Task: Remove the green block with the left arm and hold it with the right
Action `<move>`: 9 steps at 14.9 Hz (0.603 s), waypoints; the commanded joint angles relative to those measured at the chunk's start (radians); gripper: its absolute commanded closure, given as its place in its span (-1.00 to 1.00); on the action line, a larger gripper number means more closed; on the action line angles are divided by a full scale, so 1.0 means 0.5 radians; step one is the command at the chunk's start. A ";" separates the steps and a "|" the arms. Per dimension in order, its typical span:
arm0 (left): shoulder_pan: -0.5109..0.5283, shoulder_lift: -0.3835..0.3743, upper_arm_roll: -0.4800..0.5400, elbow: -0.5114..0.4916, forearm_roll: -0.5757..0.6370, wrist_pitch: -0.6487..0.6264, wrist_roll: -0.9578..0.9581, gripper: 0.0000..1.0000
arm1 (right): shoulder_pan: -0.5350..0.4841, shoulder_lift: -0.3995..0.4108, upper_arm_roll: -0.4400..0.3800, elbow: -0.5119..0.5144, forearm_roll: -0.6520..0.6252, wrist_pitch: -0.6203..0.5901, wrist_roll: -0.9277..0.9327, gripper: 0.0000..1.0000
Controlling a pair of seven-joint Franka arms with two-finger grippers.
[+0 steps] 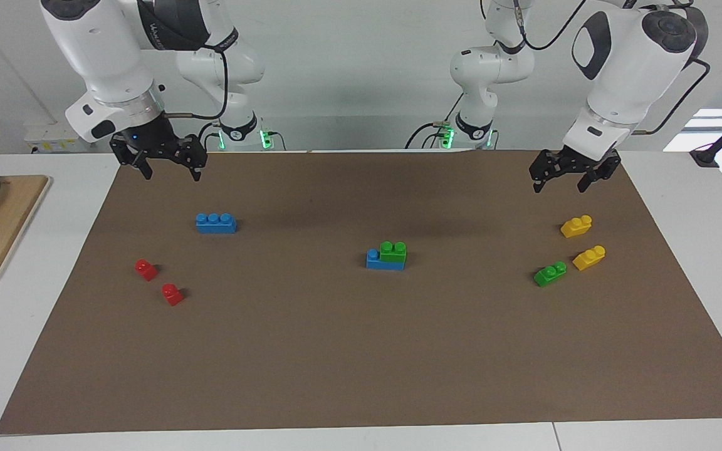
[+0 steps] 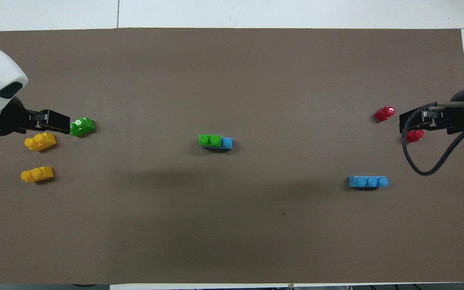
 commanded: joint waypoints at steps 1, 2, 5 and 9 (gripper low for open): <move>-0.017 -0.005 0.001 -0.003 0.030 -0.028 -0.023 -1.00 | -0.032 -0.047 0.017 -0.054 -0.003 0.027 -0.131 -1.00; -0.020 -0.008 0.001 -0.003 0.027 -0.034 -0.020 -1.00 | -0.029 -0.047 0.017 -0.054 0.000 0.027 -0.097 -1.00; -0.029 -0.027 0.001 -0.021 0.027 -0.047 -0.023 -1.00 | -0.007 -0.050 0.020 -0.072 0.006 0.057 0.129 -1.00; -0.005 -0.091 0.004 -0.150 0.021 -0.041 -0.041 -1.00 | -0.004 -0.047 0.023 -0.124 0.150 0.156 0.589 -0.99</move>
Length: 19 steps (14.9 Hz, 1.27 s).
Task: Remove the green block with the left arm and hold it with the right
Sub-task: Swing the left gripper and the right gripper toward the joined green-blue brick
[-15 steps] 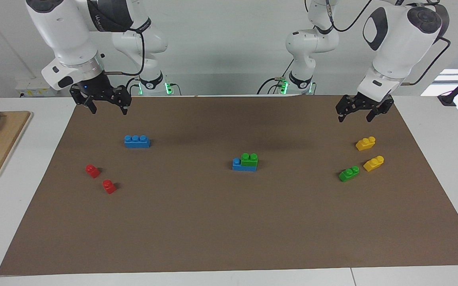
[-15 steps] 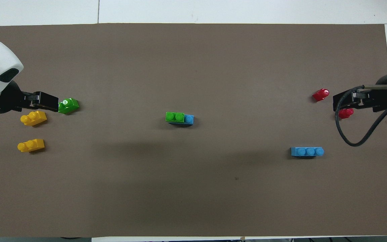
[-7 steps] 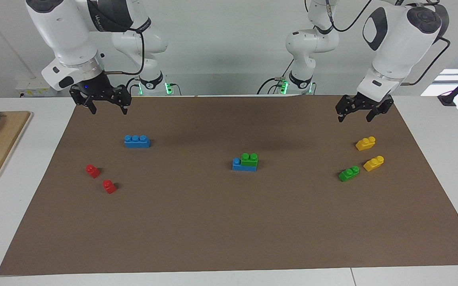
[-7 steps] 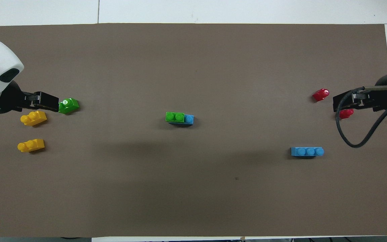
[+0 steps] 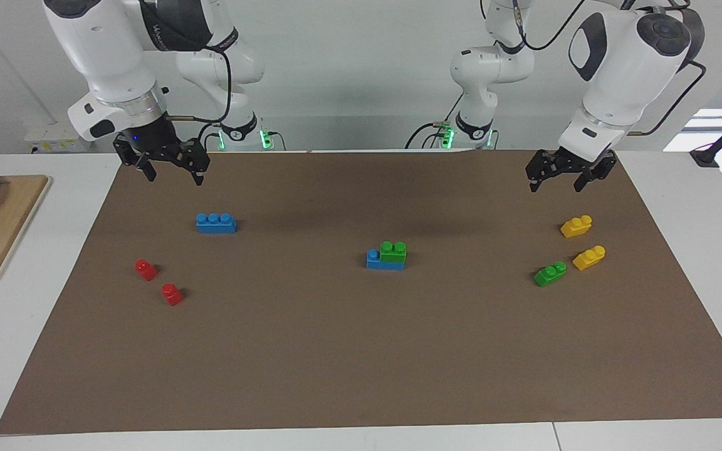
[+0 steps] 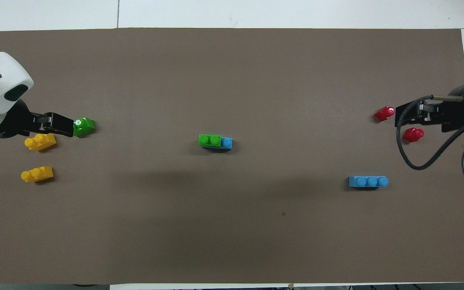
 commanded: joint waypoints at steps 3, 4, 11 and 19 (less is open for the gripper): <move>-0.011 -0.098 0.009 -0.132 0.018 -0.026 -0.140 -1.00 | 0.032 -0.035 0.021 -0.121 0.123 0.068 0.686 -0.98; -0.020 -0.101 0.009 -0.129 0.015 -0.026 -0.247 -1.00 | 0.063 -0.028 0.021 -0.130 0.151 0.075 0.870 -0.98; -0.189 -0.113 0.006 -0.117 0.012 -0.059 -0.943 -1.00 | 0.274 0.155 0.021 -0.170 0.494 0.270 2.027 -0.98; -0.195 -0.150 0.000 -0.172 -0.148 0.039 -1.429 -1.00 | 0.569 0.287 0.021 -0.424 0.783 0.887 2.743 -0.98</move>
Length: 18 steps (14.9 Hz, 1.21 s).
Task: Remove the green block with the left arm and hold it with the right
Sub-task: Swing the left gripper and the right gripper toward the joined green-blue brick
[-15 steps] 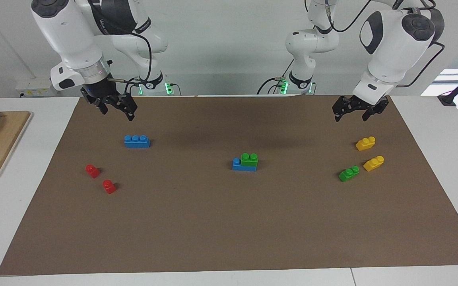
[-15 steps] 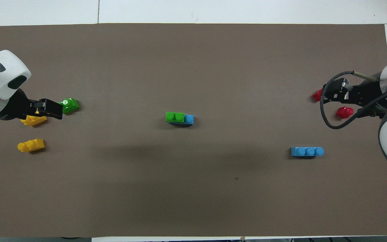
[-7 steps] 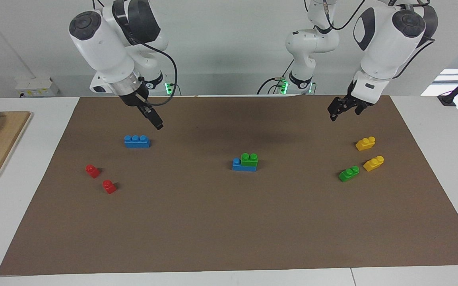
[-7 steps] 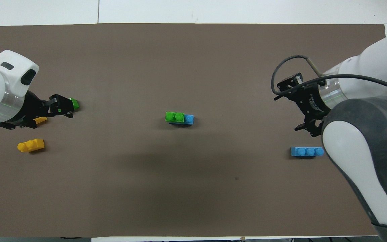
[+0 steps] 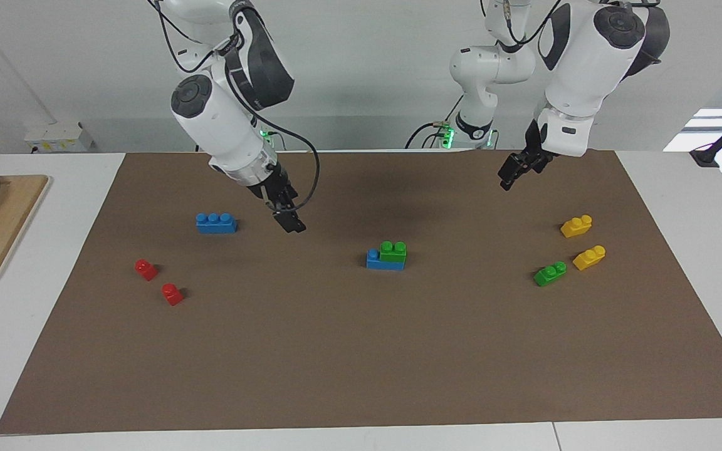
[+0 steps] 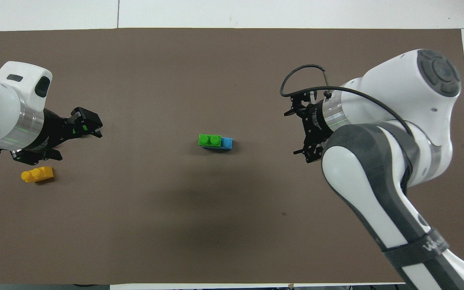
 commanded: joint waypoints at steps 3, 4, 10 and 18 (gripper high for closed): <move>0.012 -0.087 0.014 -0.178 -0.052 0.168 -0.169 -1.00 | 0.131 0.063 0.000 -0.101 0.130 0.286 0.248 -0.98; 0.012 -0.093 0.014 -0.193 -0.061 0.174 -0.242 -1.00 | 0.162 0.094 0.000 -0.098 0.137 0.330 0.288 -0.98; -0.154 -0.066 0.005 -0.194 -0.086 0.287 -0.809 -1.00 | 0.279 0.229 0.000 -0.098 0.137 0.560 0.350 -0.98; -0.270 0.109 0.002 -0.136 -0.083 0.398 -1.365 -1.00 | 0.358 0.355 0.000 -0.132 0.137 0.716 0.292 -0.99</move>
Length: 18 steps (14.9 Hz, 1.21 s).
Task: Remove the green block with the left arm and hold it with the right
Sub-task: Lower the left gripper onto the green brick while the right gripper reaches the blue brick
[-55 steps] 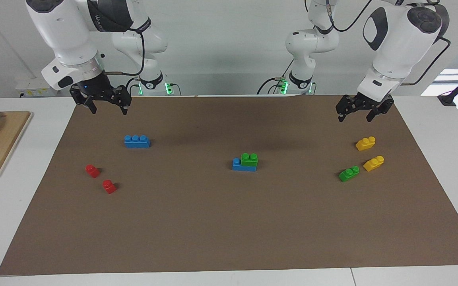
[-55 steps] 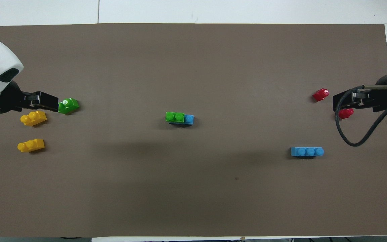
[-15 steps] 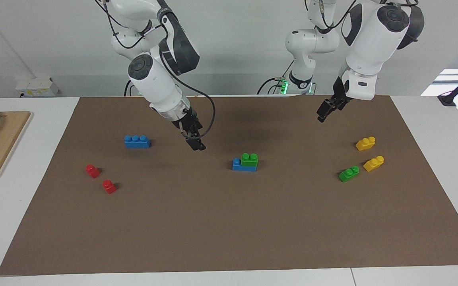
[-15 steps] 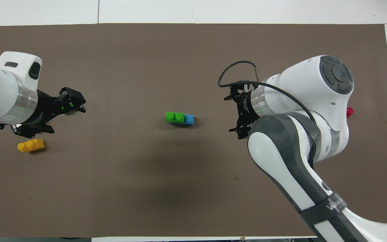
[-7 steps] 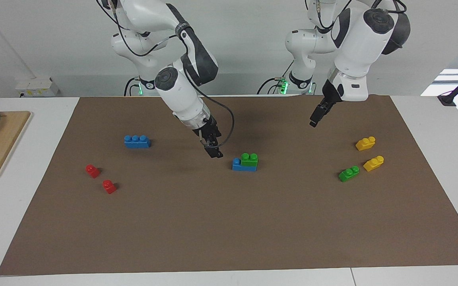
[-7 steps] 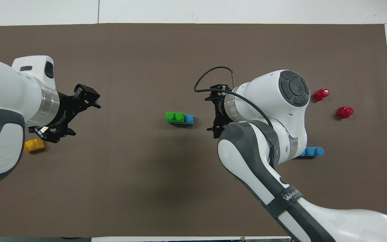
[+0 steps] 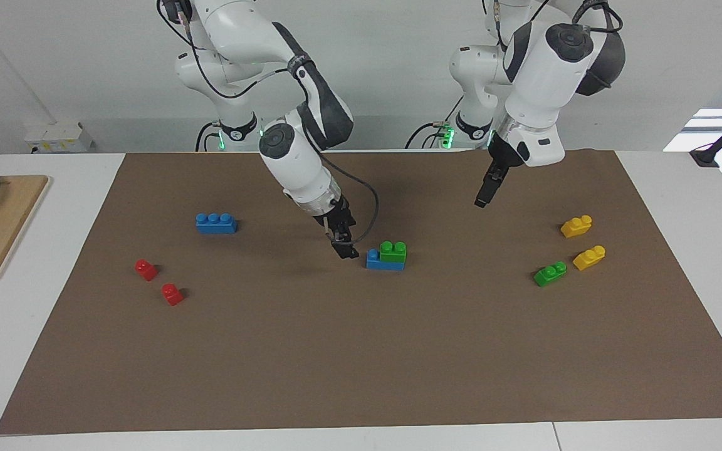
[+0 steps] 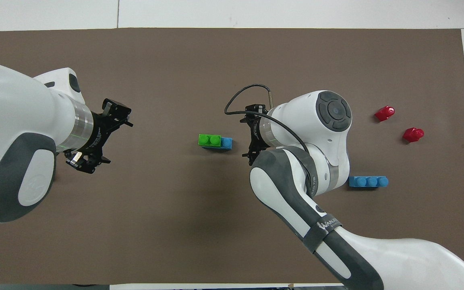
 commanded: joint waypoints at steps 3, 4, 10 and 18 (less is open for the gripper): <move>-0.078 0.117 0.019 0.064 -0.018 0.063 -0.219 -1.00 | 0.037 0.055 0.001 -0.028 0.048 0.096 -0.040 -0.99; -0.087 0.159 0.019 0.073 -0.015 0.081 -0.277 -1.00 | 0.074 0.079 0.001 -0.031 0.048 0.127 -0.040 -0.99; -0.151 0.331 0.022 0.141 -0.006 0.250 -0.538 -1.00 | 0.117 0.165 0.001 -0.049 0.051 0.247 -0.031 -0.99; -0.253 0.598 0.029 0.310 0.006 0.422 -0.937 -1.00 | 0.169 0.285 0.001 -0.034 0.150 0.449 -0.034 -0.99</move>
